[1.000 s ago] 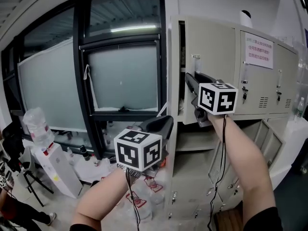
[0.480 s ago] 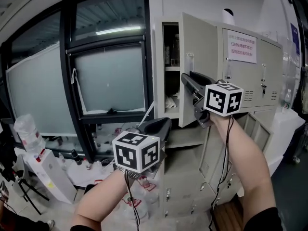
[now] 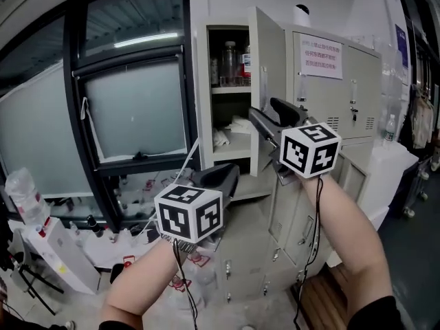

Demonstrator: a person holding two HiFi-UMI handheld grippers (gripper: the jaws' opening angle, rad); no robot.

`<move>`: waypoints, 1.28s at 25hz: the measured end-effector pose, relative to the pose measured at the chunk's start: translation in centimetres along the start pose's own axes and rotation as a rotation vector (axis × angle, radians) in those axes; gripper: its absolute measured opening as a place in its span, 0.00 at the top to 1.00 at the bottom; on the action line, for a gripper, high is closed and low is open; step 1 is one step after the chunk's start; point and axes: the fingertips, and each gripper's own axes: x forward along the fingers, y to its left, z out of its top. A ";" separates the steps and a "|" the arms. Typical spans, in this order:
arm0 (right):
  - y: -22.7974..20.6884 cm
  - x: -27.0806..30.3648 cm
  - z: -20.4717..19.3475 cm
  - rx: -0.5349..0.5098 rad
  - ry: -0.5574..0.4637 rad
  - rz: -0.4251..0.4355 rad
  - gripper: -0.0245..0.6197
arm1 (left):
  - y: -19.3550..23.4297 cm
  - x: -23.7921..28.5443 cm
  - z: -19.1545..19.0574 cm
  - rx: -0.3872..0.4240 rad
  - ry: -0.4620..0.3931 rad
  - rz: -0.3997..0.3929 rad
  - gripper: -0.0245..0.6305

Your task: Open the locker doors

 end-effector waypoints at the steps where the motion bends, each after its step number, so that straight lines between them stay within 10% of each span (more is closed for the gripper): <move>1: 0.3 -0.4 -0.1 -0.075 0.013 -0.057 0.56 | -0.4 0.1 -0.1 -0.002 0.003 -0.006 0.96; 5: 0.6 -1.1 -0.9 -0.257 0.102 -0.215 0.55 | -1.6 0.3 -0.6 -0.007 0.015 -0.013 0.96; 14: -0.8 -4.1 -1.4 -0.291 0.154 -0.282 0.70 | -3.4 -0.8 -0.9 -0.017 0.038 -0.016 0.96; 32: -9.4 -13.0 -0.9 -0.153 0.139 -0.350 0.79 | -9.2 2.9 -1.7 -0.026 0.043 -0.047 0.96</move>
